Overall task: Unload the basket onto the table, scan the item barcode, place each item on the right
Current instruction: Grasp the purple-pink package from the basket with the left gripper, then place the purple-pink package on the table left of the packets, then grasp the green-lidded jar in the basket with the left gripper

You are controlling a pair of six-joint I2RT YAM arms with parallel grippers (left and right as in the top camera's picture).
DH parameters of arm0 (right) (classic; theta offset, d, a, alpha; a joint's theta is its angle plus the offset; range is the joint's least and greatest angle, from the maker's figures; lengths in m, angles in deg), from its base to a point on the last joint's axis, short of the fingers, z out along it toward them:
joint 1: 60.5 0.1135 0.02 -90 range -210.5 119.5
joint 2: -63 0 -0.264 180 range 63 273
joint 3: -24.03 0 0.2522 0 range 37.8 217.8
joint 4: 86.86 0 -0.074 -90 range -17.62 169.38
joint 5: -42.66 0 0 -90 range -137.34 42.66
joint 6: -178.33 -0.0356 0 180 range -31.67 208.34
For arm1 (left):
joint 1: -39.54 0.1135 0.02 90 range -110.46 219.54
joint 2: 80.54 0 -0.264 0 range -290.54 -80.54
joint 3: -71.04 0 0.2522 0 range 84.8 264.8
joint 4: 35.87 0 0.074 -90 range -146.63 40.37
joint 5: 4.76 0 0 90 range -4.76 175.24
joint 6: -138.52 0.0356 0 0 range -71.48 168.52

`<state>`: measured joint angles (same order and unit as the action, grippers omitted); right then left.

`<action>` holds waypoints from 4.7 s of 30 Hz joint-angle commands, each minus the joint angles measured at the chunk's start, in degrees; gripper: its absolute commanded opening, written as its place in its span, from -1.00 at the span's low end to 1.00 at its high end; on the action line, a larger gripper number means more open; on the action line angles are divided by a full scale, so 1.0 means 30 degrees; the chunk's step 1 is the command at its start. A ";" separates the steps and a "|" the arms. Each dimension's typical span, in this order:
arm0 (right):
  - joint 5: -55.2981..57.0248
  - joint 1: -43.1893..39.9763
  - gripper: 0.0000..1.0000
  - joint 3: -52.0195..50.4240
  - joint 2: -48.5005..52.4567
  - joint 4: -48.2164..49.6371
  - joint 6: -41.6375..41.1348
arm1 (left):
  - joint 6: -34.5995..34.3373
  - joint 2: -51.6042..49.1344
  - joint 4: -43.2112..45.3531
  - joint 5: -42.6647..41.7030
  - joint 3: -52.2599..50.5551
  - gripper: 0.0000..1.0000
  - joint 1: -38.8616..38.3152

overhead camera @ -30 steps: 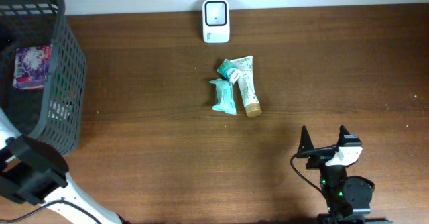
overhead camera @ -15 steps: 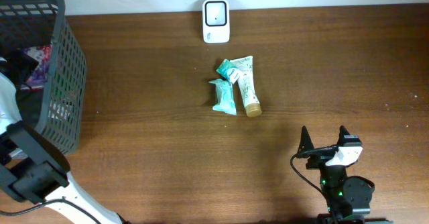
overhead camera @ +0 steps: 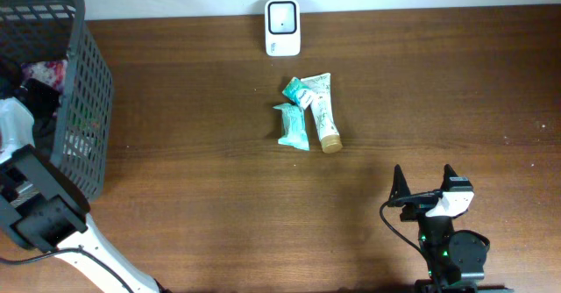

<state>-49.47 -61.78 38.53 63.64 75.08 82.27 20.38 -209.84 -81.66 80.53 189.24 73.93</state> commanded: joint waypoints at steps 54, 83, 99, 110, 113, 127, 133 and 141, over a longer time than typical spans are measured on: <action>0.0160 0.0160 0.97 -0.0138 -0.0109 -0.0073 -0.0066 | 0.5005 0.2718 -1.0528 0.0015 0.4619 0.88 -1.4943; 0.0160 0.0160 0.97 -0.0138 -0.0109 -0.0073 -0.0066 | -0.2783 0.5530 -1.8688 0.0022 1.1358 0.67 0.0721; 0.0160 0.0160 0.98 -0.0138 -0.0109 -0.0073 -0.0066 | 0.3803 0.4393 -0.8692 0.3636 0.4014 0.97 -0.2958; 0.0153 0.0160 0.97 -0.0138 -0.0109 -0.0073 -0.0066 | 0.3847 0.1319 -0.9202 0.0270 0.4014 0.96 -0.2601; 0.0153 0.0160 0.97 -0.0138 -0.0109 -0.0073 -0.0066 | 0.3847 0.0663 -0.9275 -0.0867 0.3978 0.97 -0.2368; 0.0160 0.0160 0.97 -0.0138 -0.0109 -0.0073 -0.0066 | 0.3854 -0.0335 -0.9930 0.4160 0.3985 0.36 -0.1778; 0.0160 0.0160 0.97 -0.0138 -0.0109 -0.0073 -0.0066 | 0.3847 -0.0328 -0.9989 0.6994 0.4153 0.43 -0.1785; 0.0160 0.0160 0.97 -0.0138 -0.0109 -0.0073 -0.0066 | 0.3854 -0.0328 -1.0316 0.5319 0.4510 0.79 -0.1778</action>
<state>-49.47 -61.78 38.53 63.68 75.08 82.31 31.66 -210.41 -112.26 97.25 201.51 68.34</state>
